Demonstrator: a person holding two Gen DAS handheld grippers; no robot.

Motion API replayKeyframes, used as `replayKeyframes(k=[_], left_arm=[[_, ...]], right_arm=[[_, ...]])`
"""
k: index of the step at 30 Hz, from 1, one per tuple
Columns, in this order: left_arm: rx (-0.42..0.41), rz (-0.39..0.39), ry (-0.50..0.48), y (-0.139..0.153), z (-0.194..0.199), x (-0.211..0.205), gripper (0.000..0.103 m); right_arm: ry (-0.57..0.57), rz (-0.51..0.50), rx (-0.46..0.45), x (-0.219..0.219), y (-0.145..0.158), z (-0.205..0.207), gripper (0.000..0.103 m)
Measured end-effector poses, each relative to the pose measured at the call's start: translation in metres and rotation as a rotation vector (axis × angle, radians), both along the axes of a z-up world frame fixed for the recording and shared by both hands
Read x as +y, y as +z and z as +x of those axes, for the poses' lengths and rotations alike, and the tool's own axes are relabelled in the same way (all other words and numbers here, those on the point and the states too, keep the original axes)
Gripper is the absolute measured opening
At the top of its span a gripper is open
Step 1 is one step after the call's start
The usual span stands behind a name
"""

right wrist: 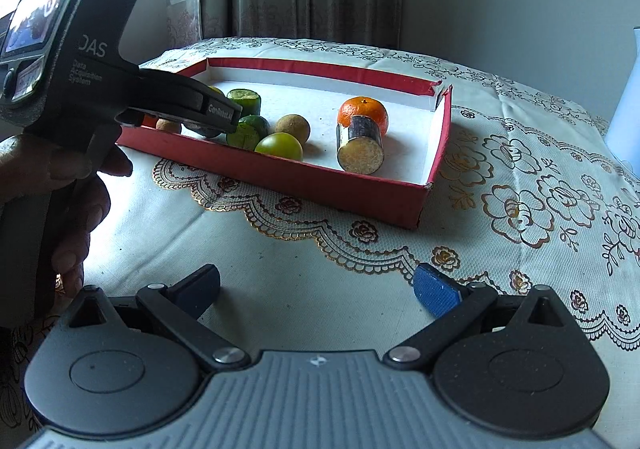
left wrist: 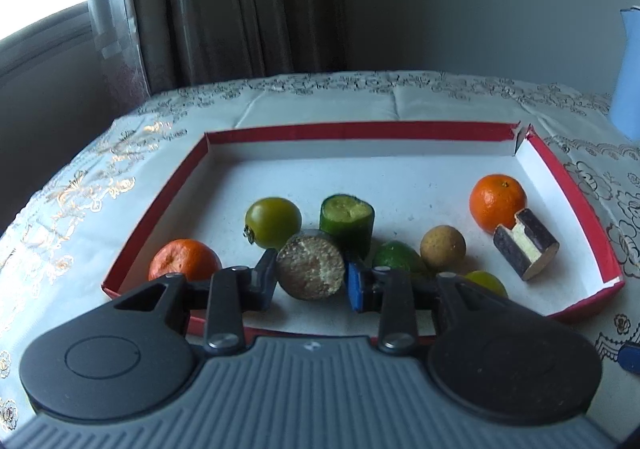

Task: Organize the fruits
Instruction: 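Carry the dark piece into the red box and open the left gripper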

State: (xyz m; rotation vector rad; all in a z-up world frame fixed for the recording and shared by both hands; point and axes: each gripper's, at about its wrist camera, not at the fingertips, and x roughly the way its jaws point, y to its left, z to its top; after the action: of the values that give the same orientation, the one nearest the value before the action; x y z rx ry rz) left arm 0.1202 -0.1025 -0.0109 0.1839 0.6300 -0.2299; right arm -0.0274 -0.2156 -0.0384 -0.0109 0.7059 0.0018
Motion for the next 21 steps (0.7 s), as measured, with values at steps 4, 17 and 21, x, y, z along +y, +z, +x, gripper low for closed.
replayKeyframes(k=[4, 17, 21], left_arm=[[0.008, -0.002, 0.006, -0.0033, 0.0018, 0.0012, 0.033], [-0.004, 0.018, 0.026, -0.0048, 0.0003, 0.0008, 0.049], [-0.002, 0.015, 0.02, -0.0037, -0.0022, 0.0019, 0.051]], right_arm=[[0.0, 0.0, 0.0, -0.0004, -0.0003, -0.0005, 0.103], [0.0, 0.0, 0.0, 0.0003, 0.0, -0.0003, 0.103], [0.0, 0.0, 0.0, 0.0005, 0.0001, -0.0004, 0.103]])
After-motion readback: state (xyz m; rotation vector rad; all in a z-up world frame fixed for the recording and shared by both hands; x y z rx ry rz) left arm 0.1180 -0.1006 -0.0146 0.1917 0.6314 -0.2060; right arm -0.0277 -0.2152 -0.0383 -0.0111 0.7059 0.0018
